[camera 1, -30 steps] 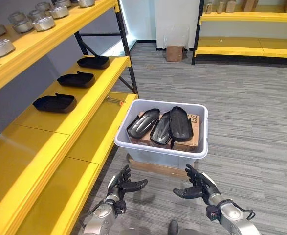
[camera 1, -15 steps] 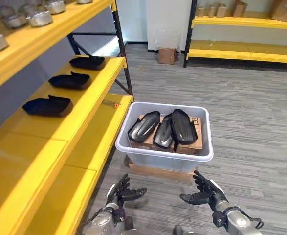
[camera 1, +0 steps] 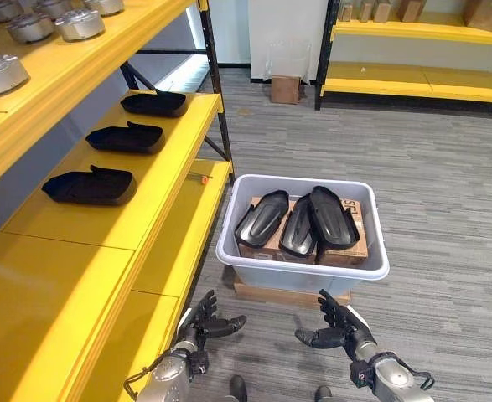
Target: Move parts from the plastic box to the shelf.
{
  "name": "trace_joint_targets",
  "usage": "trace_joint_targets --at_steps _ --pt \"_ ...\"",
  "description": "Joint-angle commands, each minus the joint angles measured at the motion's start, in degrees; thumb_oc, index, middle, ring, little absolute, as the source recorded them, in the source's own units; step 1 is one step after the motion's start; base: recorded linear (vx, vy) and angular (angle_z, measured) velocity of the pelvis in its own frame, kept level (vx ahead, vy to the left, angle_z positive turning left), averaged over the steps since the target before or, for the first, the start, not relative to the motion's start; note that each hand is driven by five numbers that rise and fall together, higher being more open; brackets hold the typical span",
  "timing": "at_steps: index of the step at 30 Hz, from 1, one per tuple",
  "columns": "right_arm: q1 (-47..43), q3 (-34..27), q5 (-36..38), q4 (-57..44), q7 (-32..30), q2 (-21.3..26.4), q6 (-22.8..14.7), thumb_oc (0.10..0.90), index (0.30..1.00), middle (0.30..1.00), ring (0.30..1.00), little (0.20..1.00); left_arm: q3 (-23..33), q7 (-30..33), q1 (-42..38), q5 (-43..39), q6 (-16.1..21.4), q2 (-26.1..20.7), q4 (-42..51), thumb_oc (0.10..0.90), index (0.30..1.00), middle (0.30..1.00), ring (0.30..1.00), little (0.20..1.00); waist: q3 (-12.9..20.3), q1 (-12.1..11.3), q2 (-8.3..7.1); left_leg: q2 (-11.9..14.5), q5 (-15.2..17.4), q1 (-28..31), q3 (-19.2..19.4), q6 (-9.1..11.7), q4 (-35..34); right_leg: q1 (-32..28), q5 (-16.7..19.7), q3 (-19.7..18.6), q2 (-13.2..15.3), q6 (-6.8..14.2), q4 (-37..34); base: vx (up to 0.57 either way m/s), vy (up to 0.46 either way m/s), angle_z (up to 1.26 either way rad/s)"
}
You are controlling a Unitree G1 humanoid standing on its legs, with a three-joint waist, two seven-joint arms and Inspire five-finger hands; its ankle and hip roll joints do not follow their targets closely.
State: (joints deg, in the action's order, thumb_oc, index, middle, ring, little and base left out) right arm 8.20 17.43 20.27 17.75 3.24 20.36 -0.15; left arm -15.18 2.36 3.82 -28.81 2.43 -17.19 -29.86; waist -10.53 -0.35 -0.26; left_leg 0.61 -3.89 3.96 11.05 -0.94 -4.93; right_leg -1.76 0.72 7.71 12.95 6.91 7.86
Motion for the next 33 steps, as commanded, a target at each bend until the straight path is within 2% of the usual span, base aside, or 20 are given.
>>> trace_joint_targets --at_steps 1,3,5,6,7,8,11,12,15,19,20,22,23,24,25,26,30,31,32,33 --pt "-2.6 1.2 -0.9 -6.1 0.9 0.2 -3.7 0.900 1.000 1.000 1.000 1.000 1.3 1.1 -2.5 1.8 4.0 -2.8 4.8 0.900 1.000 1.000 1.000 1.000 1.1 -1.6 0.39 -0.8 4.1 0.0 -4.3 -0.7 -0.1 1.1 8.7 -4.1 4.5 2.5 10.9 0.05 0.270 0.01" --pt "-2.6 2.1 -0.8 -5.9 1.0 0.0 -3.6 0.900 1.000 1.000 1.000 1.000 1.5 1.5 -2.4 2.1 3.8 -2.8 4.8 0.900 1.000 1.000 1.000 1.000 -0.7 -0.9 1.68 -1.8 5.5 2.6 -5.4 -2.4 -0.1 6.5 11.6 -5.5 2.7 1.2 21.3 0.07 0.263 0.10" --pt "-2.4 2.4 -0.7 -5.6 1.2 -0.2 -3.5 0.900 1.000 1.000 1.000 1.000 1.8 1.4 -2.3 2.5 3.5 -2.9 4.7 0.900 1.000 1.000 1.000 1.000 -1.4 -0.8 2.14 -2.4 6.6 4.0 -5.1 -2.9 -0.1 9.4 10.8 -3.6 2.4 1.1 24.1 0.12 0.198 -0.14" --pt "-2.6 2.4 -0.4 -5.4 1.3 -0.2 -3.6 0.900 1.000 1.000 1.000 1.000 2.0 1.3 -2.4 2.3 3.5 -2.8 4.4 0.900 1.000 1.000 1.000 1.000 -1.9 -0.1 2.34 -2.5 7.1 4.7 -5.4 -3.0 -0.1 11.8 8.9 -4.2 0.2 0.6 23.9 0.12 0.122 -0.18" --pt "-2.6 2.4 -0.4 -5.3 1.3 -0.2 -3.6 0.900 1.000 1.000 1.000 1.000 2.0 1.3 -2.4 2.3 3.5 -2.8 4.4 0.900 1.000 1.000 1.000 1.000 -1.8 -0.2 2.41 -2.4 7.1 4.5 -5.3 -3.0 -0.1 12.0 9.0 -4.2 0.1 0.5 23.8 0.15 0.015 0.03" --pt "-2.6 2.5 0.4 -5.6 1.5 0.1 -3.6 0.900 1.000 1.000 1.000 1.000 2.2 1.2 -2.3 2.1 3.6 -2.9 4.7 0.900 1.000 1.000 1.000 1.000 -2.3 0.4 2.53 -2.4 7.2 5.3 -5.9 -2.8 -0.1 14.0 7.6 -4.5 -2.6 0.2 20.3 0.16 -0.029 0.00" --pt "-2.7 2.1 1.2 -5.6 1.4 0.3 -3.7 0.900 1.000 1.000 1.000 1.000 2.1 0.9 -2.6 1.9 3.8 -2.8 4.3 0.900 1.000 1.000 1.000 1.000 -2.7 1.0 2.26 -2.6 8.1 6.1 -6.3 -2.3 -0.1 14.6 7.5 -3.5 -3.1 0.3 11.7 0.18 -0.065 0.05" --pt "-2.9 1.7 1.2 -5.7 1.3 0.5 -3.8 0.900 1.000 1.000 1.000 1.000 2.0 0.8 -3.3 2.0 4.0 -2.6 3.8 0.900 1.000 1.000 1.000 1.000 -3.0 1.6 1.93 -2.6 9.2 7.3 -6.7 -1.2 -0.1 15.0 9.2 -2.8 -2.4 1.5 2.0 0.24 -0.109 0.12" --pt "-3.0 1.3 0.7 -5.6 1.2 0.4 -3.7 0.900 1.000 1.000 1.000 1.000 2.2 0.5 -3.7 2.2 4.3 -2.5 3.7 0.900 1.000 1.000 1.000 1.000 -3.1 2.0 1.54 -1.5 10.8 9.2 -7.1 0.4 -0.1 14.6 12.2 -0.9 0.1 3.2 -5.3 0.28 -0.155 0.18" --pt "-2.6 1.0 0.6 -6.2 1.5 0.5 -3.7 0.900 1.000 1.000 1.000 1.000 2.2 0.2 -3.6 2.1 4.3 -2.2 3.2 0.900 1.000 1.000 1.000 1.000 -1.6 2.2 0.87 0.4 12.9 12.5 -8.2 2.2 -0.1 12.3 12.1 -0.9 0.3 3.5 -7.6 0.40 -0.251 0.18" --pt "-2.6 1.1 1.7 -6.0 1.5 1.0 -4.1 0.900 1.000 1.000 1.000 1.000 1.9 0.1 -3.7 2.3 4.2 -1.8 2.3 0.900 1.000 1.000 1.000 1.000 0.2 2.6 0.86 3.1 12.6 14.8 -8.4 3.6 0.0 10.7 11.1 -1.5 -2.1 2.5 -7.0 0.32 -0.218 0.38" --pt "-2.6 0.9 2.3 -6.5 1.5 1.4 -4.0 0.900 1.000 1.000 1.000 1.000 1.8 -0.2 -3.6 1.7 4.4 -1.5 2.4 0.900 1.000 1.000 1.000 1.000 0.5 2.8 1.20 4.7 12.9 14.7 -8.8 4.2 1.7 9.9 10.2 -0.6 -3.0 2.0 -7.1 0.32 -0.230 0.38" --pt "-2.8 1.0 2.7 -6.6 1.5 2.0 -4.2 0.900 1.000 1.000 1.000 1.000 1.7 -0.1 -3.5 1.2 4.4 -1.2 2.5 0.900 1.000 1.000 1.000 1.000 0.6 3.0 1.53 5.8 12.1 14.1 -9.0 4.7 3.7 9.5 9.5 0.0 -3.9 1.3 -6.6 0.40 -0.352 0.33" --pt "-3.0 1.0 2.7 -6.7 1.6 3.1 -4.6 0.900 1.000 1.000 1.000 1.000 1.7 -0.2 -3.5 1.0 4.6 -1.0 2.8 0.900 1.000 1.000 1.000 1.000 0.8 2.9 2.07 8.0 8.5 12.9 -9.1 6.4 8.2 8.3 7.4 1.2 -5.6 0.0 -5.8 0.29 -0.275 0.31" --pt "-3.0 0.9 2.7 -6.7 1.6 3.1 -4.6 0.900 1.000 1.000 1.000 1.000 1.7 -0.2 -3.5 1.0 4.6 -1.0 2.8 0.900 1.000 1.000 1.000 1.000 0.8 3.0 2.14 8.1 8.6 12.9 -9.2 6.5 8.3 8.3 7.4 1.3 -5.7 0.0 -5.8 0.33 -0.344 0.21" --pt "-3.3 1.0 3.1 -6.4 1.3 3.6 -4.8 0.900 1.000 1.000 1.000 1.000 1.3 -0.3 -3.9 0.4 4.6 -0.9 2.8 0.900 1.000 1.000 1.000 1.000 0.6 2.9 2.25 9.0 4.7 11.1 -9.7 7.4 12.0 7.1 6.2 1.5 -7.0 -1.3 -5.9 0.13 -0.153 0.02" --pt "-2.8 0.4 3.1 -7.0 1.6 4.6 -4.8 0.900 1.000 1.000 1.000 1.000 1.5 -0.2 -3.5 -0.1 4.4 -0.7 3.2 0.900 1.000 1.000 1.000 1.000 0.5 2.8 2.06 9.6 0.3 10.0 -10.9 8.3 16.6 5.4 4.2 1.9 -8.7 -3.0 -6.2 0.23 -0.211 -0.20" --pt "-2.6 0.2 3.0 -6.4 1.6 4.8 -4.6 0.900 1.000 1.000 1.000 1.000 1.6 0.0 -3.3 -0.2 4.3 -0.6 3.1 0.900 1.000 1.000 1.000 1.000 0.5 2.6 1.80 10.4 -3.0 8.4 -10.7 8.7 20.8 4.5 2.8 2.1 -9.5 -4.1 -6.1 0.21 -0.182 -0.17" --pt "-2.6 0.2 3.0 -6.4 1.6 4.8 -4.6 0.900 1.000 1.000 1.000 1.000 1.6 0.0 -3.3 -0.2 4.3 -0.6 3.1 0.900 1.000 1.000 1.000 1.000 0.5 2.6 1.80 10.4 -3.0 8.3 -10.7 8.8 20.9 4.5 2.7 2.1 -9.5 -4.1 -6.1 0.25 -0.231 -0.05" --pt "-2.4 0.1 3.2 -6.2 1.5 4.9 -4.5 0.900 1.000 1.000 1.000 1.000 1.9 0.0 -2.7 -0.4 4.1 -0.5 3.1 0.900 1.000 1.000 1.000 1.000 0.2 2.2 1.20 10.8 -6.5 6.2 -10.4 8.8 26.0 3.1 1.3 2.1 -10.1 -5.4 -6.0 0.12 -0.116 -0.02"
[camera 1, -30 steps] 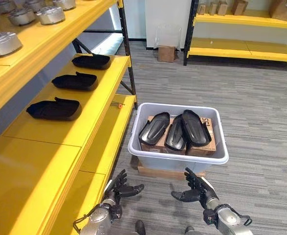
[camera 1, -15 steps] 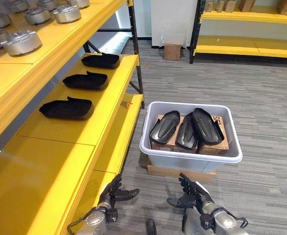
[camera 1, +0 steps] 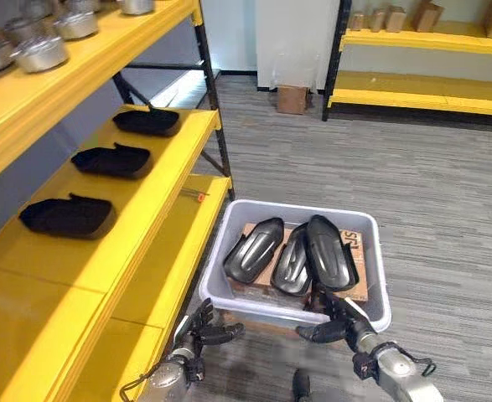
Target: Move parts from the plastic box to the shelf.
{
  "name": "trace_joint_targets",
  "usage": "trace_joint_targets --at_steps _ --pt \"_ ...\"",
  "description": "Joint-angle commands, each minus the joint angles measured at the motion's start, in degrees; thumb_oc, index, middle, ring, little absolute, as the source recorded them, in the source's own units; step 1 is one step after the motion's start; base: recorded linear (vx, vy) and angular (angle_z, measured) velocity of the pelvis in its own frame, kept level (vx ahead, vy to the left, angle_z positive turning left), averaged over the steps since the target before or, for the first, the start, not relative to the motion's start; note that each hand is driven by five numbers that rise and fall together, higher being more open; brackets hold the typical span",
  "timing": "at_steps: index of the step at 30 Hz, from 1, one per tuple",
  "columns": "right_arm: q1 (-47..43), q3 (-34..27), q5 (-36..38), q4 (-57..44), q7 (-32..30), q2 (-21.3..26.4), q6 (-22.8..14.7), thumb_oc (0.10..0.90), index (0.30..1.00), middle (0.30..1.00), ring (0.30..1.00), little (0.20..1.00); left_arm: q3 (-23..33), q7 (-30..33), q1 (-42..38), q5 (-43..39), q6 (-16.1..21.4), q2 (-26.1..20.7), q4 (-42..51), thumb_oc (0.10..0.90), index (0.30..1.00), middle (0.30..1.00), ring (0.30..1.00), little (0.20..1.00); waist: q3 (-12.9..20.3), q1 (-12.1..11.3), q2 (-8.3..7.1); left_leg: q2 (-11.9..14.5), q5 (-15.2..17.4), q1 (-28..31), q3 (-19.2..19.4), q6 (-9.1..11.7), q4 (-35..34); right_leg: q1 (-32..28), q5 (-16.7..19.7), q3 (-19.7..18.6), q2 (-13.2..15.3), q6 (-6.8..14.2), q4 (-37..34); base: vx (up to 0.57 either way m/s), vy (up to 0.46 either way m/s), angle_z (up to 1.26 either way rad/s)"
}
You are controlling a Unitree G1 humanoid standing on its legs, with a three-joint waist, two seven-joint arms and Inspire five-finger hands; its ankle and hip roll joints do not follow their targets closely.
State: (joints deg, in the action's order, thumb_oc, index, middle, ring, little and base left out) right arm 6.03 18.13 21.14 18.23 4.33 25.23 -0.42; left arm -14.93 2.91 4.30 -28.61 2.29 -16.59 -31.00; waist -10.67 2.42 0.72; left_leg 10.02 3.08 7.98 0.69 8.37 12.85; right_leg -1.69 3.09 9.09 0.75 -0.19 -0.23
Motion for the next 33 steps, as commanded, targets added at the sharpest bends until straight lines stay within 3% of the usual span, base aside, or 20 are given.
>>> trace_joint_targets --at_steps 1,2,7,8,9,10,11,12,13,15,16,18,25,33 --pt "-0.2 -0.6 2.3 -6.7 0.4 0.1 -4.2 0.900 1.000 1.000 1.000 1.000 1.7 -0.5 -3.2 -0.6 4.2 -1.1 4.2 0.900 1.000 1.000 1.000 1.000 0.4 -0.5 0.23 1.4 -13.4 2.1 -0.1 -0.5 8.4 3.1 -1.0 0.8 2.1 1.7 2.1 0.24 -0.254 -0.11" --pt "0.0 -0.7 2.3 -6.8 0.4 0.3 -4.2 0.900 1.000 1.000 1.000 1.000 2.2 -0.5 -2.7 -0.9 3.9 -1.1 4.3 0.900 1.000 1.000 1.000 1.000 -0.2 -1.0 -0.86 2.5 -15.6 -0.7 1.9 -0.9 15.0 1.2 -2.1 0.9 1.9 0.5 1.9 0.11 -0.139 -0.27" --pt "0.0 -0.7 2.2 -7.0 -0.1 0.5 -4.2 0.900 1.000 1.000 1.000 1.000 2.2 -0.5 -2.4 -1.1 3.7 -1.0 4.2 0.900 1.000 1.000 1.000 1.000 -1.2 -2.3 -1.47 1.9 -11.9 -5.2 4.0 -2.5 12.8 -1.1 -3.2 0.1 2.0 0.8 1.0 0.13 -0.066 -0.11" --pt "0.1 -1.0 2.2 -7.4 -0.2 0.7 -4.4 0.900 1.000 1.000 1.000 1.000 2.2 -0.5 -2.2 -0.9 3.7 -1.0 4.3 0.900 1.000 1.000 1.000 1.000 -1.2 -2.4 -1.75 2.4 -10.6 -6.7 4.3 -2.8 10.0 -1.6 -3.5 -0.1 2.4 1.2 0.6 0.13 0.075 0.14" --pt "0.3 -1.4 2.4 -8.2 -0.1 1.2 -4.6 0.900 1.000 1.000 1.000 1.000 2.1 -0.8 -2.1 -0.6 3.8 -1.3 4.2 0.900 1.000 1.000 1.000 1.000 -1.0 -2.6 -1.89 4.6 -10.2 -7.2 5.0 -2.4 1.5 -2.5 -4.1 -0.1 3.1 2.0 0.0 0.17 0.104 0.28" --pt "0.4 -1.7 3.0 -8.9 0.0 1.2 -4.8 0.900 1.000 1.000 1.000 1.000 1.8 -0.8 -2.2 -0.4 3.9 -1.3 4.2 0.900 1.000 1.000 1.000 1.000 -1.1 -2.8 -1.97 5.1 -10.2 -7.1 4.6 -2.1 -2.1 -2.9 -4.1 -0.4 3.4 2.4 -0.1 0.22 0.202 0.15" --pt "0.4 -2.1 3.7 -10.0 0.1 1.7 -5.5 0.900 1.000 1.000 1.000 1.000 1.7 -0.9 -2.2 0.1 4.0 -1.3 4.1 0.900 1.000 1.000 1.000 1.000 -0.8 -2.9 -1.27 6.8 -11.8 -8.9 3.5 -0.9 -10.8 -3.7 -5.2 -0.9 3.8 3.1 -0.4 0.13 0.140 -0.16" --pt "0.5 -2.1 3.7 -10.0 0.1 1.8 -5.5 0.900 1.000 1.000 1.000 1.000 1.7 -0.9 -2.2 0.1 4.0 -1.3 4.1 0.900 1.000 1.000 1.000 1.000 -1.0 -2.9 -1.29 6.7 -12.1 -8.4 3.6 -0.9 -11.3 -3.9 -5.3 -0.9 3.9 3.1 -0.4 0.16 0.205 -0.27" --pt "0.5 -2.3 3.6 -11.0 0.1 2.1 -6.0 0.900 1.000 1.000 1.000 1.000 1.5 -0.8 -2.3 0.6 4.0 -1.2 3.8 0.900 1.000 1.000 1.000 1.000 -0.7 -2.9 -0.46 7.6 -15.0 -9.8 3.9 0.4 -15.7 -4.6 -5.7 -0.9 3.8 3.5 -0.6 0.14 0.178 -0.25" --pt "0.8 -2.8 3.7 -12.3 0.4 2.4 -6.0 0.900 1.000 1.000 1.000 1.000 1.6 -0.9 -2.4 0.9 4.3 -1.3 3.9 0.900 1.000 1.000 1.000 1.000 -1.0 -3.0 0.14 7.7 -15.7 -8.7 3.6 1.3 -17.0 -5.7 -6.3 -1.3 3.8 3.6 -0.3 0.14 0.196 -0.01" --pt "1.3 -2.9 3.7 -13.8 1.2 2.1 -6.0 0.900 1.000 1.000 1.000 1.000 1.9 -1.2 -2.1 0.7 4.6 -1.1 4.0 0.900 1.000 1.000 1.000 1.000 -0.4 -2.8 0.71 7.2 -13.0 -7.0 3.4 0.9 -17.6 -5.9 -6.9 -2.1 4.1 4.0 0.2 0.07 0.133 -0.07" --pt "1.6 -3.2 3.7 -14.3 1.4 1.9 -6.1 0.900 1.000 1.000 1.000 1.000 1.7 -1.4 -2.3 0.9 4.6 -1.2 4.1 0.900 1.000 1.000 1.000 1.000 0.1 -2.4 0.91 6.6 -12.5 -6.5 4.0 0.9 -17.8 -6.1 -6.5 -2.3 4.8 4.4 0.4 0.12 0.223 -0.33" --pt "3.2 -4.7 3.7 -20.1 2.9 1.1 -6.1 0.900 1.000 1.000 1.000 1.000 2.6 -1.8 -1.9 1.6 4.7 -3.1 6.3 0.900 1.000 1.000 1.000 1.000 0.9 -2.4 -1.12 2.1 -6.2 -3.7 8.1 -2.2 -15.6 -5.3 -4.2 -5.3 10.4 7.9 1.5 0.07 0.222 -0.24" --pt "6.6 -8.9 2.5 -25.6 5.1 2.6 -6.7 0.900 1.000 1.000 1.000 1.000 5.7 -2.6 0.7 3.5 5.6 -6.6 12.7 0.900 1.000 1.000 1.000 1.000 1.3 -1.9 -3.07 -1.3 -2.5 -2.9 9.7 -5.0 -14.5 -2.8 -1.1 -8.3 13.2 11.0 2.4 0.01 0.141 -0.29"
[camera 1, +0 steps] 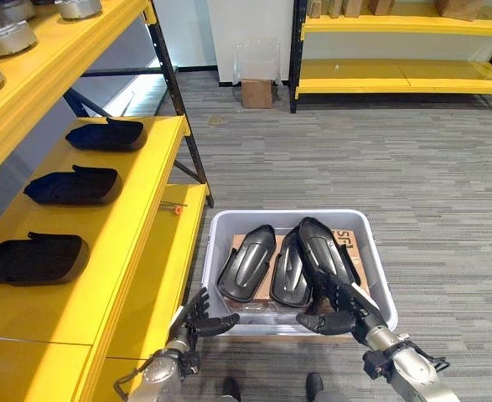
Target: Move parts from the plastic box to the shelf.
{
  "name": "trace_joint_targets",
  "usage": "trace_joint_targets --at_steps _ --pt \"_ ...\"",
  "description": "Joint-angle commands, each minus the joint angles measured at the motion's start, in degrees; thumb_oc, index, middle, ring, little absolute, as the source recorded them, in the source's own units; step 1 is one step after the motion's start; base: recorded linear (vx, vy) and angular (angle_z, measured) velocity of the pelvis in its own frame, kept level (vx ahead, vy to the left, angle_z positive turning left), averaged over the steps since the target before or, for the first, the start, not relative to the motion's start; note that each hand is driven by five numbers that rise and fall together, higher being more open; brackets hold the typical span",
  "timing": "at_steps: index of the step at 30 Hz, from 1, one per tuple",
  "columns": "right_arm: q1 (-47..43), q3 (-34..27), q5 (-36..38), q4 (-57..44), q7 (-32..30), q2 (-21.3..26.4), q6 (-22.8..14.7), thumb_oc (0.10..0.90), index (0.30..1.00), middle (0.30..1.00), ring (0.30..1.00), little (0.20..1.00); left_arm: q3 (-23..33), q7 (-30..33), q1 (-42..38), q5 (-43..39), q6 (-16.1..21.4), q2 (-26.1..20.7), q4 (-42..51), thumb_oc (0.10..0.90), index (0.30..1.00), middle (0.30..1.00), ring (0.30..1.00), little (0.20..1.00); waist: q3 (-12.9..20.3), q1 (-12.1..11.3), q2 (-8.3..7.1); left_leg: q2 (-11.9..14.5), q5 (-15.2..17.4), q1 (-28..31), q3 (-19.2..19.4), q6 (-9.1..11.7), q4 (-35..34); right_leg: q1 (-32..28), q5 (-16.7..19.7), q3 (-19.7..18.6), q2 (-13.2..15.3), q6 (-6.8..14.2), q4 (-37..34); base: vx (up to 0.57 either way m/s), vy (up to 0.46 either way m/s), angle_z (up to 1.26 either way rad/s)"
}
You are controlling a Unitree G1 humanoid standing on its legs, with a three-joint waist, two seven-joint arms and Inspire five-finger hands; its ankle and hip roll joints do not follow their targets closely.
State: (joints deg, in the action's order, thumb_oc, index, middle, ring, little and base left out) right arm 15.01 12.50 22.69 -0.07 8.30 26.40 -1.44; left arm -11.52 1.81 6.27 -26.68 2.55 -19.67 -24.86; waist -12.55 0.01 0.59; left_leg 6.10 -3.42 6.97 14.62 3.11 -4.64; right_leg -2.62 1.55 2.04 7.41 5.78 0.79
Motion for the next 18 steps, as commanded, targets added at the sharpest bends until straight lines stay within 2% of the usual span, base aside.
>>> trace_joint_targets --at_steps 1,2,8,16,18 --pt "-2.4 -3.3 1.0 -7.3 1.2 1.4 -5.7 0.900 1.000 1.000 1.000 1.000 2.3 -1.6 -1.2 1.6 5.3 -3.5 6.6 0.900 1.000 1.000 1.000 1.000 3.2 0.4 -2.97 2.5 4.1 -1.9 -4.2 0.3 3.0 -1.8 0.5 -1.3 6.6 5.1 1.4 0.01 0.156 -0.14" --pt "-2.0 -4.2 0.7 -8.1 1.4 1.8 -6.0 0.900 1.000 1.000 1.000 1.000 3.0 -1.8 -0.4 1.7 5.6 -4.2 8.8 0.900 1.000 1.000 1.000 1.000 3.2 0.6 -3.19 1.8 4.6 -1.4 -3.9 -0.3 2.5 -1.4 1.4 -1.5 7.1 5.8 1.8 0.01 0.079 -0.11" --pt "-1.3 -5.9 -2.2 -10.3 2.3 2.8 -6.8 0.900 1.000 1.000 1.000 1.000 5.3 -2.5 0.9 2.5 7.2 -5.8 14.8 0.900 1.000 1.000 1.000 1.000 3.5 0.6 -3.94 0.7 5.4 0.1 -3.2 -1.1 1.5 -0.9 2.7 -1.8 7.9 6.7 2.4 0.01 0.070 -0.06" --pt "0.3 -9.8 -4.4 -12.6 3.8 6.5 -7.7 0.900 1.000 1.000 1.000 1.000 6.4 -4.6 1.9 2.2 8.0 -6.8 20.0 0.900 1.000 1.000 1.000 1.000 3.8 0.8 -5.01 1.0 5.2 0.9 -3.0 -0.7 0.3 -1.6 2.8 -0.7 8.0 6.6 1.0 0.03 0.009 -0.04" --pt "-0.2 -12.3 -8.2 -13.3 3.4 9.2 -8.5 0.900 1.000 1.000 1.000 1.000 5.9 -5.4 1.4 3.0 8.1 -7.6 20.5 0.900 1.000 1.000 1.000 1.000 3.7 0.9 -5.45 1.5 4.7 0.4 -3.0 -0.3 0.1 -1.6 2.3 0.0 7.8 6.3 0.0 0.00 0.000 0.00"
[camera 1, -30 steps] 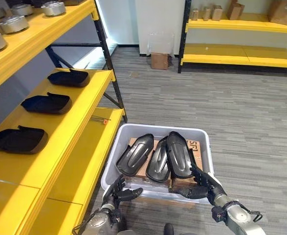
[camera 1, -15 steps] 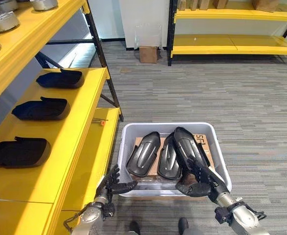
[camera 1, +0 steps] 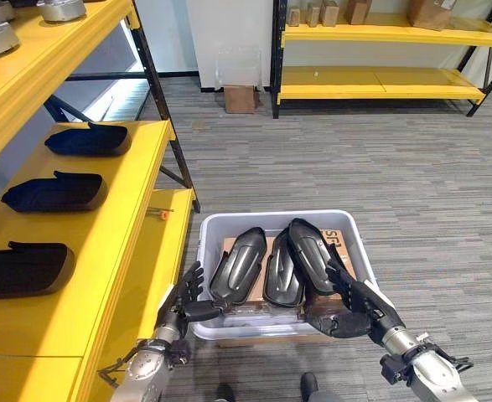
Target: Move parts from the plastic box to the shelf.
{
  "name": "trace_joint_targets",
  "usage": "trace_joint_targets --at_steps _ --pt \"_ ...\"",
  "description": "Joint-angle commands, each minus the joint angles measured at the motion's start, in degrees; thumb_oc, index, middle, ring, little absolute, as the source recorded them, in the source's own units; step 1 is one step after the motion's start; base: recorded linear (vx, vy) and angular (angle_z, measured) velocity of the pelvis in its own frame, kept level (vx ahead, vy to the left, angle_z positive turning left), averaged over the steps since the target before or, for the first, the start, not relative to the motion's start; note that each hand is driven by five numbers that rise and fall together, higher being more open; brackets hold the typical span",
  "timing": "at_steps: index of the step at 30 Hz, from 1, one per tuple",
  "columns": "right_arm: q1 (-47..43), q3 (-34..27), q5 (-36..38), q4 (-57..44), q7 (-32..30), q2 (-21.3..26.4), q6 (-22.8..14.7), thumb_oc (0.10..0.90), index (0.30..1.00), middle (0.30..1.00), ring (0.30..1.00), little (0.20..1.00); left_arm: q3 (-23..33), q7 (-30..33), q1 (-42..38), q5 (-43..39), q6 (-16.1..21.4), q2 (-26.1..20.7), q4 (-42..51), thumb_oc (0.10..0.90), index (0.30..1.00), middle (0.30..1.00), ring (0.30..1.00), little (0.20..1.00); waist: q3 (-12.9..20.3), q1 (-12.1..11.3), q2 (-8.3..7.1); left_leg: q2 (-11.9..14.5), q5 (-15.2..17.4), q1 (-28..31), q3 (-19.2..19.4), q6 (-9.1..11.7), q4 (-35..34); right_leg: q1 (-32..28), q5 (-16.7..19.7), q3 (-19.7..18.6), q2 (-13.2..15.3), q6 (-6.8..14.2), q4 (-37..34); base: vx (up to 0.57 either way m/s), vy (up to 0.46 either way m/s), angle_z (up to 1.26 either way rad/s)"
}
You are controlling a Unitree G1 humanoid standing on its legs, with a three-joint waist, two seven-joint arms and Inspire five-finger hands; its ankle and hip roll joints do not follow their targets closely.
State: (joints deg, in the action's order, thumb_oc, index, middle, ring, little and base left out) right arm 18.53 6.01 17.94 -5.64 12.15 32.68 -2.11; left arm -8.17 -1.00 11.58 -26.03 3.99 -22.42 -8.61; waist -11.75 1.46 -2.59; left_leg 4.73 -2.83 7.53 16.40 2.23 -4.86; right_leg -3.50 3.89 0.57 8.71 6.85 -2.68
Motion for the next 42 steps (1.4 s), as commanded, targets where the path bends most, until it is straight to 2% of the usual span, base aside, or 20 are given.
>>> trace_joint_targets --at_steps 1,4,7,8,12,15,16,21,24,29,36,42 --pt "-3.7 -5.9 -3.5 -7.7 -0.5 3.0 -7.9 0.900 1.000 1.000 1.000 1.000 2.5 -2.6 -4.0 2.4 6.7 -4.8 4.2 0.900 1.000 1.000 1.000 1.000 2.9 -0.5 -2.22 2.9 4.1 -0.2 -4.9 0.6 0.3 -0.7 0.0 1.5 6.4 5.2 3.4 0.00 0.000 0.00" --pt "-5.5 -7.3 -6.0 -7.9 -1.6 5.6 -8.7 0.900 1.000 1.000 1.000 1.000 1.6 -2.9 -5.3 2.6 6.7 -5.1 4.0 0.900 1.000 1.000 1.000 1.000 2.1 -0.6 -2.61 3.6 3.5 -1.3 -5.2 1.3 0.2 -0.4 -0.5 2.3 6.1 4.8 2.7 -0.02 -0.038 0.00" --pt "-9.1 -6.0 -6.5 -6.4 -2.1 8.2 -8.6 0.900 1.000 1.000 1.000 1.000 -0.1 -2.6 -7.4 3.1 7.1 -5.5 3.6 0.900 1.000 1.000 1.000 1.000 0.7 -1.0 -2.80 4.2 2.6 -3.0 -5.7 1.9 0.4 0.2 -0.8 3.1 5.9 4.4 2.0 -0.07 -0.054 0.12" --pt "-11.5 -5.5 -7.1 -5.9 -2.7 10.3 -9.0 0.900 1.000 1.000 1.000 1.000 -0.7 -2.2 -8.9 3.1 7.4 -5.7 3.8 0.900 1.000 1.000 1.000 1.000 -0.8 -1.1 -2.67 4.4 1.9 -4.6 -6.3 2.3 0.5 0.9 -1.0 3.5 5.8 4.0 2.0 -0.13 -0.058 0.19" --pt "-14.8 -4.9 -9.0 -4.9 -4.2 12.8 -9.2 0.900 1.000 1.000 1.000 1.000 -2.3 -1.9 -11.3 2.7 7.8 -5.8 4.2 0.900 1.000 1.000 1.000 1.000 -3.2 -1.3 -2.23 4.6 1.1 -7.2 -7.2 2.7 1.3 2.5 -1.2 4.2 5.9 3.4 2.7 -0.13 -0.038 0.18" --pt "-19.9 -3.5 -10.3 -4.6 -5.5 16.1 -9.6 0.900 1.000 1.000 1.000 1.000 -4.4 -1.2 -14.7 2.6 8.5 -6.1 5.4 0.900 1.000 1.000 1.000 1.000 -7.2 -1.5 -1.38 4.8 0.1 -11.1 -8.3 3.3 2.7 5.7 -1.1 4.6 6.0 2.8 4.1 -0.16 -0.027 0.21" --pt "-20.1 -3.4 -10.3 -4.5 -5.6 16.1 -9.6 0.900 1.000 1.000 1.000 1.000 -4.4 -1.2 -14.8 2.6 8.5 -6.1 5.4 0.900 1.000 1.000 1.000 1.000 -7.2 -1.4 -1.35 4.8 0.1 -11.3 -8.4 3.3 2.9 5.8 -1.1 4.6 6.0 2.8 4.2 -0.09 -0.016 0.14" --pt "-27.6 1.0 -12.9 -4.2 -6.9 19.1 -9.8 0.900 1.000 1.000 1.000 1.000 -6.0 -0.1 -17.4 2.0 9.2 -6.5 6.2 0.900 1.000 1.000 1.000 1.000 -10.4 -2.2 -0.70 5.1 -0.8 -14.3 -8.5 3.7 3.6 9.0 -0.2 4.6 6.0 2.7 4.6 -0.07 -0.017 0.01" --pt "-32.8 4.5 -14.6 -4.0 -7.6 20.3 -9.9 0.900 1.000 1.000 1.000 1.000 -6.1 1.1 -18.8 1.4 9.8 -6.6 6.8 0.900 1.000 1.000 1.000 1.000 -12.2 -2.7 -0.79 5.4 -1.1 -16.1 -8.1 3.8 4.1 11.3 0.3 4.4 5.9 2.7 5.1 -0.07 -0.025 -0.06" --pt "-37.8 7.0 -17.4 -4.0 -8.8 22.4 -9.9 0.900 1.000 1.000 1.000 1.000 -6.0 2.2 -20.7 1.1 10.2 -6.9 8.0 0.900 1.000 1.000 1.000 1.000 -14.8 -2.9 -1.09 5.9 -0.7 -18.6 -8.3 3.9 6.3 13.8 0.4 4.1 5.8 2.6 6.4 -0.05 -0.025 -0.03" --pt "-41.0 7.8 -19.6 -2.2 -10.3 24.2 -9.6 0.900 1.000 1.000 1.000 1.000 -6.6 2.9 -22.2 1.0 10.6 -6.8 9.5 0.900 1.000 1.000 1.000 1.000 -16.5 -3.0 -1.83 6.2 -0.4 -20.7 -8.4 3.9 7.8 15.6 1.1 3.9 5.5 2.7 6.5 -0.01 -0.006 -0.01" --pt "-40.1 4.5 -24.5 -2.7 -12.6 26.8 -9.6 0.900 1.000 1.000 1.000 1.000 -7.1 2.7 -22.4 1.7 10.6 -7.0 10.7 0.900 1.000 1.000 1.000 1.000 -16.6 -2.7 -2.50 6.1 -0.5 -21.3 -8.1 3.7 7.4 16.5 1.6 3.6 5.5 2.7 5.7 0.00 0.000 0.00"
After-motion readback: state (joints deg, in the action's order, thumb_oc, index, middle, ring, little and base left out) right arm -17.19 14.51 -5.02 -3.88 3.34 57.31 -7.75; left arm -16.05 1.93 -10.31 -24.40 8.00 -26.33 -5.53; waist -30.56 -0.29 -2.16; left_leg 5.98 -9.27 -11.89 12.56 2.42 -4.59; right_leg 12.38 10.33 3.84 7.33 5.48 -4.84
